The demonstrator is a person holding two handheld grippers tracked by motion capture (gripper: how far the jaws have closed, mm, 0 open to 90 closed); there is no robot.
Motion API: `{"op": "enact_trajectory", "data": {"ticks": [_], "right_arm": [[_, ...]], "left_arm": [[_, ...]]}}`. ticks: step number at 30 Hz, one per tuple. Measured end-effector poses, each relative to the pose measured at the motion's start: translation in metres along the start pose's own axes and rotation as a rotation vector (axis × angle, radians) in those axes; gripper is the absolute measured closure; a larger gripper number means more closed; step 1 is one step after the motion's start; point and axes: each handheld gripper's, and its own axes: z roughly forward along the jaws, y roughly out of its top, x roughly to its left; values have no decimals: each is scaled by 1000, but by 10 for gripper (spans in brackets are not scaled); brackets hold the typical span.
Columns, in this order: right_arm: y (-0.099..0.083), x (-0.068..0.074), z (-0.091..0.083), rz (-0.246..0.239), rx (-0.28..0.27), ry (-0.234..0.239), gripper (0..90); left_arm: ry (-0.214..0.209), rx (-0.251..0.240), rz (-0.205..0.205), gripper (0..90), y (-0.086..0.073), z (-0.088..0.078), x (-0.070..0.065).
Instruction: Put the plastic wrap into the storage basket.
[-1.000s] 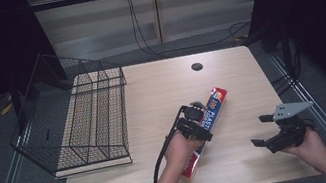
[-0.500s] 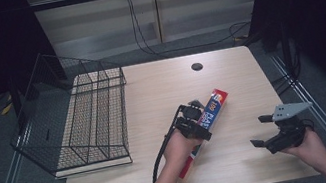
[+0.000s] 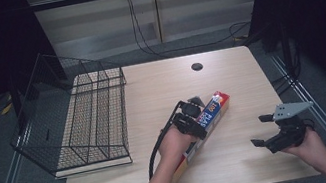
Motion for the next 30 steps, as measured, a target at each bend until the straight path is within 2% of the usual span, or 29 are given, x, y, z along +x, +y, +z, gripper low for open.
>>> {"op": "enact_trajectory", "data": {"ticks": [1, 4, 5, 11, 12, 16, 19, 23, 28, 30], "right_arm": [[0, 0, 0, -1, 0, 4, 73], [0, 0, 0, -3, 0, 2, 73], [0, 0, 0, 0, -2, 2, 73], [0, 0, -1, 3, -3, -2, 72], [0, 0, -1, 0, -2, -2, 72], [0, 0, 0, -3, 2, -1, 71], [0, 0, -1, -1, -1, -3, 70], [-1, 0, -1, 0, -2, -1, 70], [0, 1, 0, -3, 0, 3, 69], [-1, 0, -1, -2, 0, 4, 69]], "left_arm": [[4, 2, -15, 432, -1, -4, 1], [20, 0, -20, 433, -3, -15, 8], [18, -6, -38, 434, -4, -17, 10], [15, 2, -56, 435, -7, -34, 21], [7, 7, -70, 435, -8, -36, 22], [18, 17, -77, 435, -8, -47, 27], [2, 5, -91, 435, -9, -58, 32], [15, -2, -94, 435, -10, -71, 37], [22, 2, -120, 434, -10, -84, 42], [14, -12, -132, 435, -10, -88, 46]]}}
